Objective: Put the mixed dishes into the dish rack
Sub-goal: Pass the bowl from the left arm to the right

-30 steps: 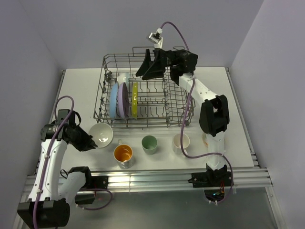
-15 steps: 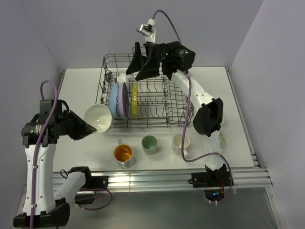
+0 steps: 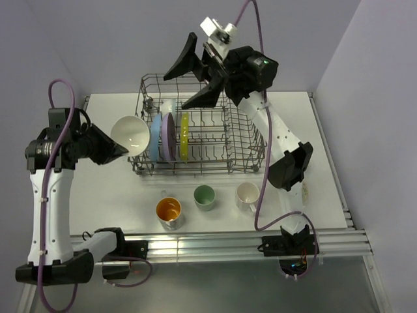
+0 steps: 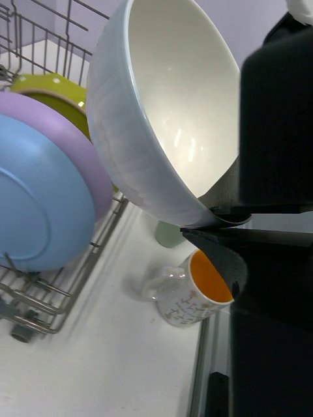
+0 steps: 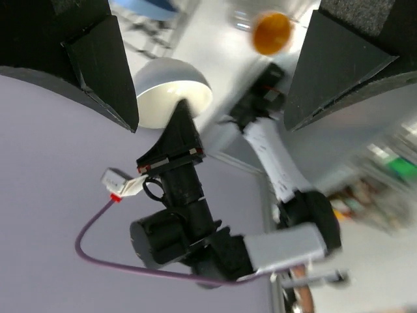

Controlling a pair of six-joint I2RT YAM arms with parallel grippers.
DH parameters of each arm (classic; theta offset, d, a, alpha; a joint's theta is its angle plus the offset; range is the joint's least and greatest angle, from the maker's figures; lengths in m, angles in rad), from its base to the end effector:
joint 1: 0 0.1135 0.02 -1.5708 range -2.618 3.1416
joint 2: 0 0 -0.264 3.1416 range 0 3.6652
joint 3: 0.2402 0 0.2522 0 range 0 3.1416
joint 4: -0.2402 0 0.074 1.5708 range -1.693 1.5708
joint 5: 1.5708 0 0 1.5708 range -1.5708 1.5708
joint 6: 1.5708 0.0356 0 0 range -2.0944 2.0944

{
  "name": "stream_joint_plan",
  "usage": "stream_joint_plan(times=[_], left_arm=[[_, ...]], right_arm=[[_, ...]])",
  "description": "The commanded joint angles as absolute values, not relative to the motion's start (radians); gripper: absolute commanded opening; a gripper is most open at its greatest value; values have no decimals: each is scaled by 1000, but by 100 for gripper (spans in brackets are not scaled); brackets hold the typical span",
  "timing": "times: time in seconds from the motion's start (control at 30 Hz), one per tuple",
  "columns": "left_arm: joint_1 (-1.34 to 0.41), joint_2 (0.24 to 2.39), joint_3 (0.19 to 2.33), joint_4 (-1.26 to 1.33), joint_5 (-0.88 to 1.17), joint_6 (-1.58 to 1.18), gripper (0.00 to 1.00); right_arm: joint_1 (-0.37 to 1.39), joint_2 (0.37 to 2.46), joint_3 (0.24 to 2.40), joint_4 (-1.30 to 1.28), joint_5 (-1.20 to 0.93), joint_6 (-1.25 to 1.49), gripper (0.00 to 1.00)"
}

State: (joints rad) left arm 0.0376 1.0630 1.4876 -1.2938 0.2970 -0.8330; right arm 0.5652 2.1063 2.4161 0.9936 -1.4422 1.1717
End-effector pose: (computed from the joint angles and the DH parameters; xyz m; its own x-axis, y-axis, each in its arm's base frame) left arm 0.1601 -0.0044 0.4172 -0.6265 -0.7316 -0.2688 -0.4620 0.6263 -0.6280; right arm 0.3108 0.2389 0.5481 0.0493 0.1712 -0.9840 -0.8631 -0.4884 -0.1282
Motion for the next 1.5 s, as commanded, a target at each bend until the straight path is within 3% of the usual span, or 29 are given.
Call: stream_joint_plan(times=[0.0, 0.07, 0.3, 0.43, 0.5, 0.57, 0.63, 0.67, 0.7, 0.77, 0.83, 0.97, 1.1, 1.2, 1.47], left_arm=[[35, 1112, 1597, -1219, 282, -802, 0], [37, 1153, 1631, -1238, 281, -790, 0], [35, 1229, 1687, -1258, 319, -770, 0], [35, 1264, 1753, -1250, 324, -753, 0], [35, 1275, 1758, -1244, 328, -750, 0], [37, 1273, 1756, -1236, 331, -749, 0], [37, 1269, 1747, -1232, 328, -749, 0], [37, 1263, 1744, -1232, 325, -747, 0], [35, 1261, 1743, -1233, 321, -746, 0], [40, 1262, 1740, -1236, 318, -742, 0], [44, 1269, 1749, -1239, 314, -736, 0], [49, 1293, 1769, -1244, 305, -723, 0], [60, 1318, 1778, -1220, 321, -713, 0], [63, 1339, 1792, -1200, 334, -704, 0], [63, 1370, 1783, -1149, 353, -699, 0]], right_arm=[[578, 2031, 2363, 1431, -1576, 1096, 100], [574, 2029, 2280, 1762, -1623, 1156, 100], [606, 2025, 2284, 1697, -1624, 983, 100], [623, 2120, 2440, 1674, -1599, 1118, 94], [621, 2135, 2503, 1516, -1531, 1062, 93], [603, 2047, 2429, 1134, -1424, 906, 93], [606, 1946, 2360, 752, -1243, 425, 95], [630, 1886, 2367, 383, -1156, 240, 99], [646, 1893, 2414, 282, -1099, 37, 99], [657, 1927, 2514, 221, -1069, 26, 100], [672, 1919, 2519, 129, -1075, -154, 100], [718, 1914, 2545, -408, -1011, -785, 100], [765, 1904, 2496, -633, -823, -1076, 100], [798, 1894, 2435, -681, -682, -1132, 100], [841, 1830, 2345, -803, -626, -1209, 100]])
